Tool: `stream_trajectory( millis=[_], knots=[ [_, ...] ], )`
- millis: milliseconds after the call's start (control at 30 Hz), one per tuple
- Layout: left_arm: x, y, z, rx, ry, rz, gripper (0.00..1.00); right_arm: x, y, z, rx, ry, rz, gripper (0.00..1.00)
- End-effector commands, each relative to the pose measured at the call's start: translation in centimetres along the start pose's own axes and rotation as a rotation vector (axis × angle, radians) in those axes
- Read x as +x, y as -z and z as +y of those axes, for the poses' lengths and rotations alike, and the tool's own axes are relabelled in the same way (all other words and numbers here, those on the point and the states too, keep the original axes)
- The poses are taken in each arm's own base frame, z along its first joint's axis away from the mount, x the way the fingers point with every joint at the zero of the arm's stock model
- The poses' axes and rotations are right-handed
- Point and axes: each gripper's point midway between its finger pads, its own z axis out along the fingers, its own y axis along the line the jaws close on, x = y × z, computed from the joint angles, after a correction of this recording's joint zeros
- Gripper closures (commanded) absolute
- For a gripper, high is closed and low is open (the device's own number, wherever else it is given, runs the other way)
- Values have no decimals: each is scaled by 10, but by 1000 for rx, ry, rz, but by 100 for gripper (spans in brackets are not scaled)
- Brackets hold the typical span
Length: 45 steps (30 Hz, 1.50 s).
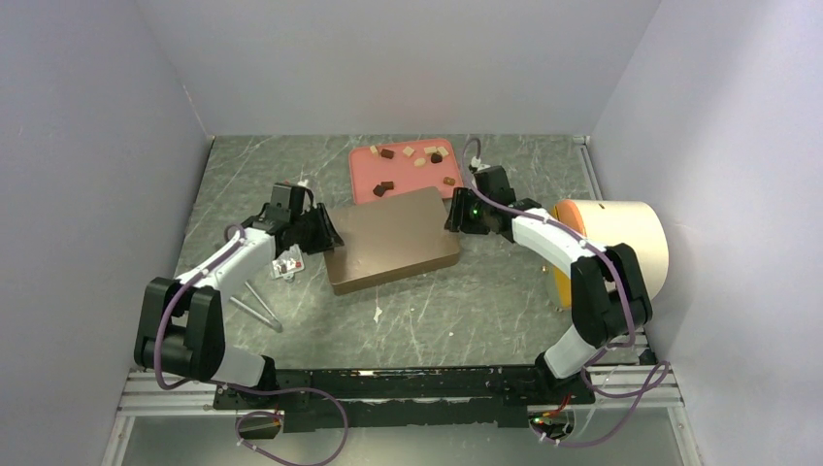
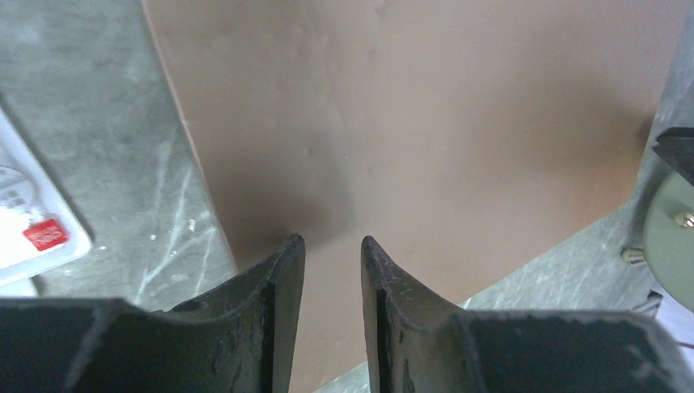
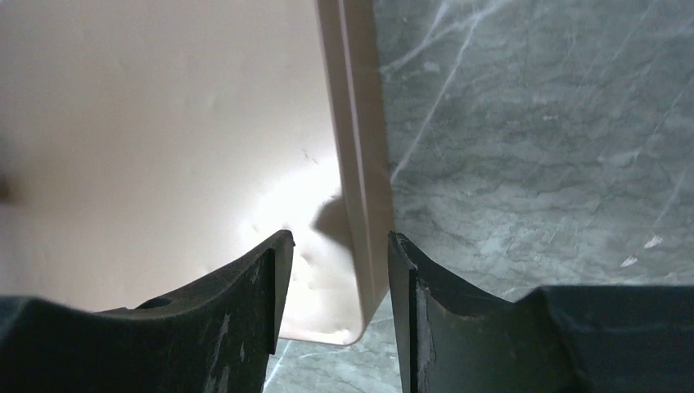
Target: Pack the chocolate
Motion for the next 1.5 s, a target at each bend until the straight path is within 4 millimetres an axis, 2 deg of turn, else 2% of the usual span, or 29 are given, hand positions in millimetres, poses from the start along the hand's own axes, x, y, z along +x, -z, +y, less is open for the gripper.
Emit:
stream_trajectory(
  millis=[0, 100, 200, 300, 467, 567, 667, 767, 867, 933, 1033, 1100, 1167, 1233, 1400, 1467],
  knots=[
    [-47, 17, -16, -12, -63, -136, 62, -49, 26, 21, -38, 26, -122, 50],
    [-69, 12, -22, -14, -78, -177, 63, -63, 25, 32, -77, 33, -146, 59],
    [-79, -3, -20, -22, -66, -171, 64, -77, 20, 45, -131, 45, -173, 72],
    [-78, -21, -12, -22, -35, -122, 65, -93, 13, 56, -170, 58, -200, 98],
    [-80, -40, 12, -52, 18, -79, 65, -118, -6, 72, -221, 60, -209, 100],
    [-77, -44, 27, -70, 44, -49, 65, -121, -20, 77, -248, 35, -195, 100],
    [-76, -43, 31, -80, 40, -44, 65, -125, -31, 76, -238, 23, -202, 100],
    [-75, -43, 31, -72, 37, -46, 64, -127, -42, 68, -193, 33, -199, 100],
    [-71, -46, 30, -58, 43, -36, 65, -118, -58, 55, -150, 36, -175, 100],
    [-70, -47, 30, -55, 46, -30, 65, -106, -74, 40, -98, 30, -154, 100],
    [-71, -47, 29, -48, 48, -38, 65, -85, -104, -2, 74, 35, -121, 100],
    [-70, -48, 29, -47, 50, -34, 65, -72, -117, -21, 163, 56, -69, 100],
    [-69, -49, 30, -51, 49, -29, 65, -74, -114, -21, 186, 65, -69, 100],
    [-69, -49, 31, -52, 50, -29, 65, -87, -101, -9, 164, 69, -123, 100],
    [-68, -50, 30, -47, 54, -28, 65, -144, -50, 39, 80, 109, -273, 100],
    [-69, -49, 29, -45, 52, -31, 65, -158, -33, 50, 58, 116, -319, 100]
  ],
)
